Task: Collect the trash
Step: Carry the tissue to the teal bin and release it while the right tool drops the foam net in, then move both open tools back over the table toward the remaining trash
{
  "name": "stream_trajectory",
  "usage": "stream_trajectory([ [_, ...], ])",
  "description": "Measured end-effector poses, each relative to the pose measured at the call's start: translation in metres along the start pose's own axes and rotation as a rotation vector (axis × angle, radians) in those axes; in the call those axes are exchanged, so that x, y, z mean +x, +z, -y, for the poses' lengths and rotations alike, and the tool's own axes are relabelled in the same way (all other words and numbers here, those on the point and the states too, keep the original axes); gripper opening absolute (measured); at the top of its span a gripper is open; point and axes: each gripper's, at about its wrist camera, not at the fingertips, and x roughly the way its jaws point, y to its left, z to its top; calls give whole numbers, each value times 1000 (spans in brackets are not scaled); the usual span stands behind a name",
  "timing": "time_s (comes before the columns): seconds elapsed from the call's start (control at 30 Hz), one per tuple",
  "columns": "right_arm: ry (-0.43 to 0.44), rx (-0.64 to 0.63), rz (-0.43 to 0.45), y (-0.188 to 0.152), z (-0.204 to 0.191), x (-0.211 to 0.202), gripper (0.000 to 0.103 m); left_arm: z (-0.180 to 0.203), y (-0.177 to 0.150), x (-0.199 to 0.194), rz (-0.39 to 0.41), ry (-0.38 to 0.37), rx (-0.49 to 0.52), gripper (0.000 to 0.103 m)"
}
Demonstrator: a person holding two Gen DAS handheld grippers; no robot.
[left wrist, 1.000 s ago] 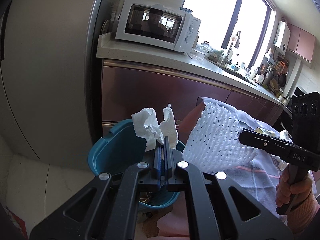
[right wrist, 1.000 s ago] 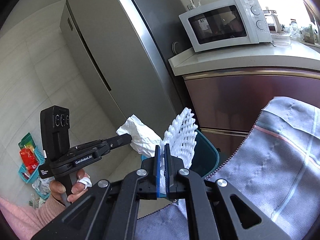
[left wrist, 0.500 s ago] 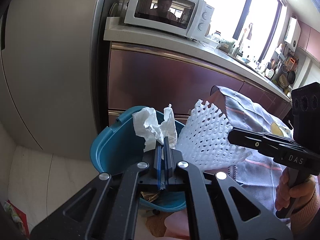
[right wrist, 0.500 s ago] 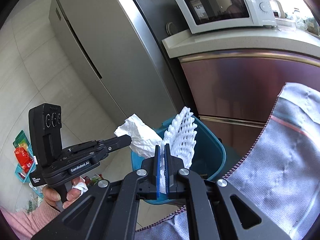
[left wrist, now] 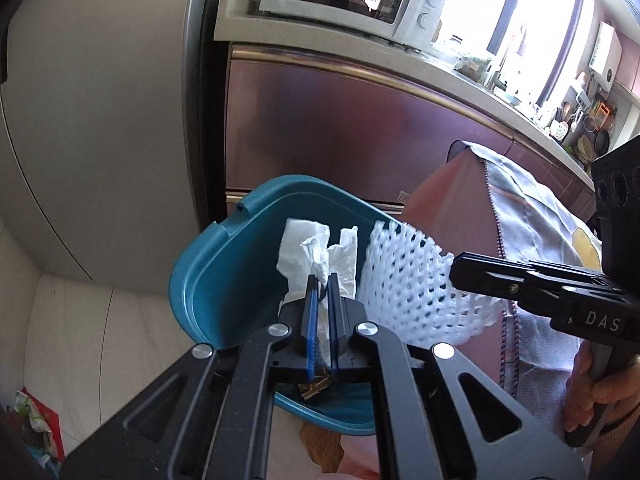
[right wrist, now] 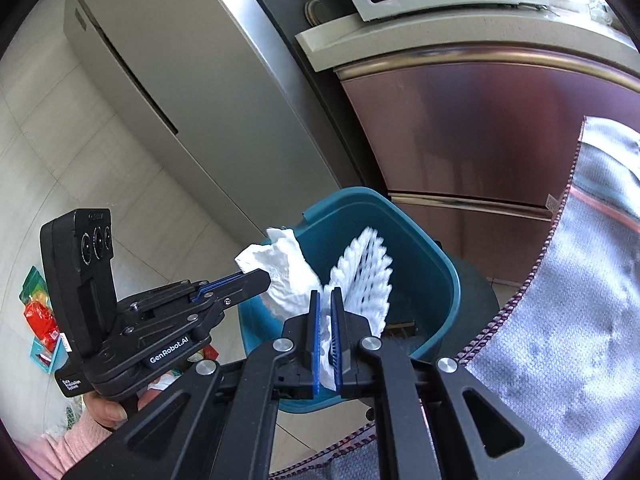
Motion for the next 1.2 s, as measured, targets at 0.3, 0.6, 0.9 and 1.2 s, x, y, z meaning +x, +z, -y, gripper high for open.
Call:
stream_trajectory([
  [0.3,-9,7,17,-11,6,-13,10,3,-6,13,-18,3,-17,16],
  [0.6,2,-36,79,-27,-1,-56,21,33,-7,-12,57,-46,46,19],
  [0.9,-60,-78,212,-53,2,-137,36,95,-14,-51,148,-239,160,34],
  [1.2,-223,14,343,-96,41,-219,47,182,-27,-56,126,-422,289,44],
])
